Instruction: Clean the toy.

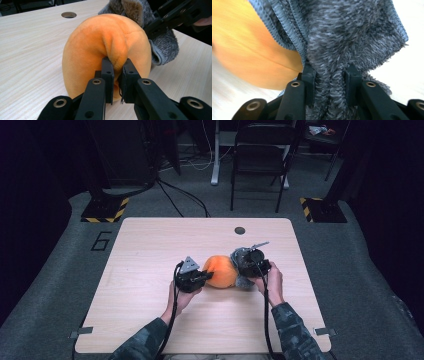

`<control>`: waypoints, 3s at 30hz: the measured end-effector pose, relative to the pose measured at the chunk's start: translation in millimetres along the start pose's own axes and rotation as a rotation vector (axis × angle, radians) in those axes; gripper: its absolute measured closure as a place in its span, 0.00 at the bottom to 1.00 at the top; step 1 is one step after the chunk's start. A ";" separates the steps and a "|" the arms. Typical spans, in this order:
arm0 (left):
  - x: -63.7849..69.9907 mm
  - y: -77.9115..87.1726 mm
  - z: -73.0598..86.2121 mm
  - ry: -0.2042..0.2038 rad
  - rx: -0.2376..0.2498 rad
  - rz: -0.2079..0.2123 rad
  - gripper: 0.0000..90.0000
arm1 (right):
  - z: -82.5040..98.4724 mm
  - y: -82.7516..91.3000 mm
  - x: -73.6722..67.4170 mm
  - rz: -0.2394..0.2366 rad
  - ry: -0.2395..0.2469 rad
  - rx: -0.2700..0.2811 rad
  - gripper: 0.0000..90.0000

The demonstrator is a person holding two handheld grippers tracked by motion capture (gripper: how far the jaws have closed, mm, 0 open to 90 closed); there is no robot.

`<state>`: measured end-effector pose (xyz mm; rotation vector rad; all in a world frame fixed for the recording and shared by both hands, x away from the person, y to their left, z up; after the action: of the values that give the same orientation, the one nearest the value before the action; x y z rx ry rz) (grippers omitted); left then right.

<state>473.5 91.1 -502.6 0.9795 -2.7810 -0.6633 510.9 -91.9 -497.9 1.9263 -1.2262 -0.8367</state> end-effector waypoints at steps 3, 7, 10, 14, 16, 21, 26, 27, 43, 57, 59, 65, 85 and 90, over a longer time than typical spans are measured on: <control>-0.1 -0.6 0.0 0.002 0.007 -0.003 0.92 | 5.7 -11.5 9.6 0.025 -0.014 -0.025 0.76; 0.6 -0.7 -0.1 -0.011 0.007 0.001 0.92 | 14.2 -25.0 18.3 0.032 -0.043 -0.078 0.76; 0.6 -0.4 -0.4 -0.010 0.009 0.000 0.92 | 10.0 -17.7 18.3 0.051 -0.032 -0.055 0.76; 2.0 -0.6 -0.8 -0.013 0.010 0.005 0.92 | -4.5 8.9 5.9 0.021 -0.002 0.016 0.76; 3.3 -1.0 -1.2 -0.019 0.011 0.004 0.92 | -10.7 22.1 -8.0 -0.010 0.024 0.057 0.76; 4.4 -0.7 -1.3 -0.023 0.006 0.006 0.91 | -15.0 38.2 -49.6 -0.048 0.132 0.135 0.76; 6.7 -1.4 -2.1 -0.032 0.010 0.012 0.91 | -16.6 43.9 -66.5 -0.091 0.160 0.190 0.76; 7.4 -1.6 -2.1 -0.031 0.009 0.013 0.91 | -15.7 43.4 -66.5 -0.090 0.158 0.179 0.76; 2.6 -2.7 0.7 -0.011 0.010 0.011 0.91 | -3.8 8.9 -12.1 -0.028 0.028 0.038 0.75; 1.5 -2.5 1.1 -0.005 0.010 0.009 0.91 | 24.3 -39.6 19.6 0.052 -0.027 -0.117 0.75; 0.7 -2.1 1.3 -0.003 0.011 0.010 0.91 | 21.9 -36.2 19.7 0.058 -0.023 -0.113 0.75; 0.4 -1.8 1.1 -0.007 0.010 0.012 0.91 | 2.6 -2.0 19.7 0.050 -0.024 -0.019 0.75; 1.3 -2.2 4.7 -0.145 -0.067 -0.081 0.56 | -5.2 3.0 -13.4 0.021 0.049 0.046 0.76; 0.7 -10.4 10.0 -0.162 -0.077 -0.112 0.62 | -5.3 2.0 -12.0 0.014 0.046 0.049 0.76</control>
<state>476.3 87.0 -516.2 1.1192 -2.8282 -0.8974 510.1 -80.3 -491.6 1.9629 -1.2412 -0.7574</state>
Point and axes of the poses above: each handheld gripper's, and its own axes: y roughly backward along the jaws, z roughly out of its underside, x roughly to its right, the point moved 7 cm from there along -y, roughly forward along the jaws, and after that the axes turned 11 degrees about -y, right-handed, at the moved point
